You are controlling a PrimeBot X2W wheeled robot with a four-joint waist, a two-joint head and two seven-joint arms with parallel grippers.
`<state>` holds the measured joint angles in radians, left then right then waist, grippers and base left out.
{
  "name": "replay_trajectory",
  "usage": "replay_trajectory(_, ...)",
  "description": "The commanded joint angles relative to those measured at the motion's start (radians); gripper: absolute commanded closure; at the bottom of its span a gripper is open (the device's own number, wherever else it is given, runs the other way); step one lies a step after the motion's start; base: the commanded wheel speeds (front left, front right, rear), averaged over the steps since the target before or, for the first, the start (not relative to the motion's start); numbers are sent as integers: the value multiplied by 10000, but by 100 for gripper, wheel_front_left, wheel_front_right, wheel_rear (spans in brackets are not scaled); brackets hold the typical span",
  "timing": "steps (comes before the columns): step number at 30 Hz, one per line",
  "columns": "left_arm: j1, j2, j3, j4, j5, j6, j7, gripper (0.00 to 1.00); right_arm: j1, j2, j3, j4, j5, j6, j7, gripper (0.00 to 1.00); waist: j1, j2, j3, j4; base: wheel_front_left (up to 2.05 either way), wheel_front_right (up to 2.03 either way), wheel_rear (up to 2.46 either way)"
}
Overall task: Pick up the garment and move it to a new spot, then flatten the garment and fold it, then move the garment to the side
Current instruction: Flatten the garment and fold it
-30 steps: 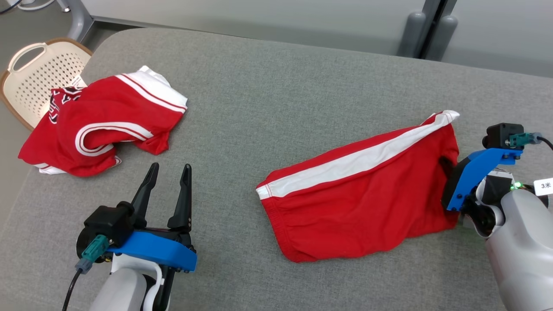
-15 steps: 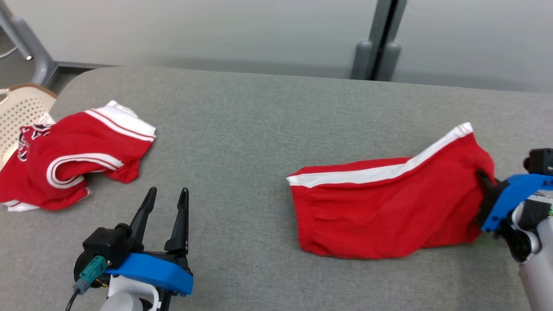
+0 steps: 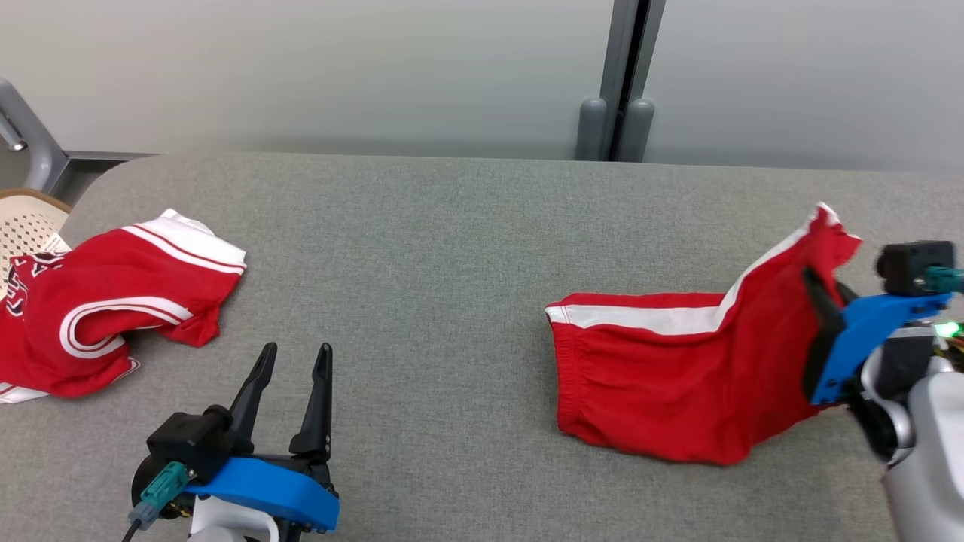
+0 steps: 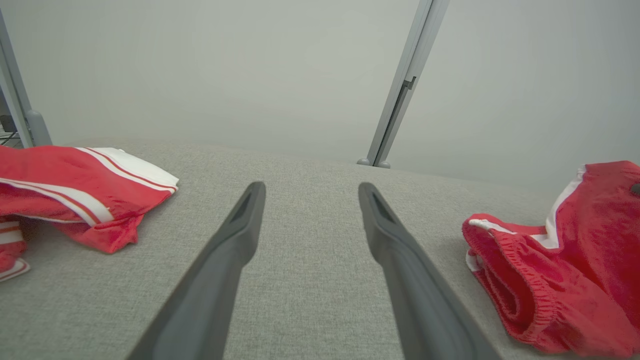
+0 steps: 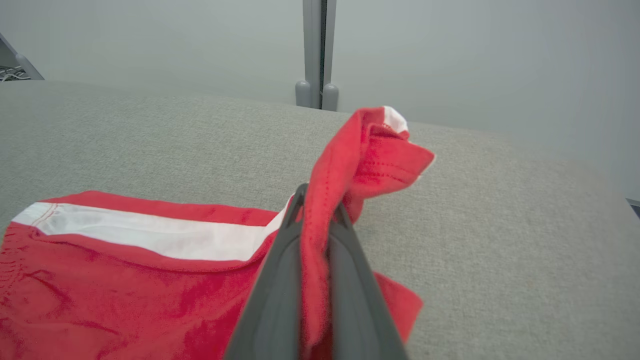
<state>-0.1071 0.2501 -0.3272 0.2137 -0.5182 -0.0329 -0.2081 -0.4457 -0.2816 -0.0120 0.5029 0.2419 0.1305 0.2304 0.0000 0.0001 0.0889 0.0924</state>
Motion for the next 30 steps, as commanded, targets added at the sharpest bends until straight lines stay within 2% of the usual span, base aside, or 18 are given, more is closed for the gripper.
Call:
replay_trajectory(1,75,77,24,-6,-10,17,-39,0,284,142,154,-390,-76,3,174,100,0,-1,-56,6,0,0,0)
replay_trajectory(5,164,88,-13,4,-39,38,-52,0,657,609,956,-1518,-309,5,906,100,0,-1,-178,111,0,0,0)
replay_trajectory(9,180,96,-20,-46,-83,55,-49,0,811,1168,1819,-1960,-418,5,1427,100,0,-1,-212,229,0,0,0)
replay_trajectory(15,121,65,-105,-75,-113,23,-5,0,412,1848,2981,-1099,-439,5,1669,100,0,-1,-132,506,0,0,0)
replay_trajectory(19,0,11,-166,-16,-146,-4,-25,0,187,2082,3394,-266,-384,5,1606,100,0,-1,-62,698,0,0,0)
replay_trajectory(20,-18,2,-173,-10,-148,1,-38,0,143,2126,3469,-131,-351,5,1529,33,0,-1,-47,732,0,0,0)
replay_trajectory(21,-29,-4,-181,-5,-155,9,-49,0,92,2174,3503,-35,-267,5,1436,0,0,-1,-35,758,0,0,0)
replay_trajectory(25,-12,49,-123,18,-187,45,-85,0,-1,2267,3723,-93,399,5,1034,0,0,-1,-22,755,0,0,0)
replay_trajectory(30,186,142,32,14,-260,157,-166,0,-67,2279,3875,-1128,1104,5,360,0,0,-1,-73,503,0,0,0)
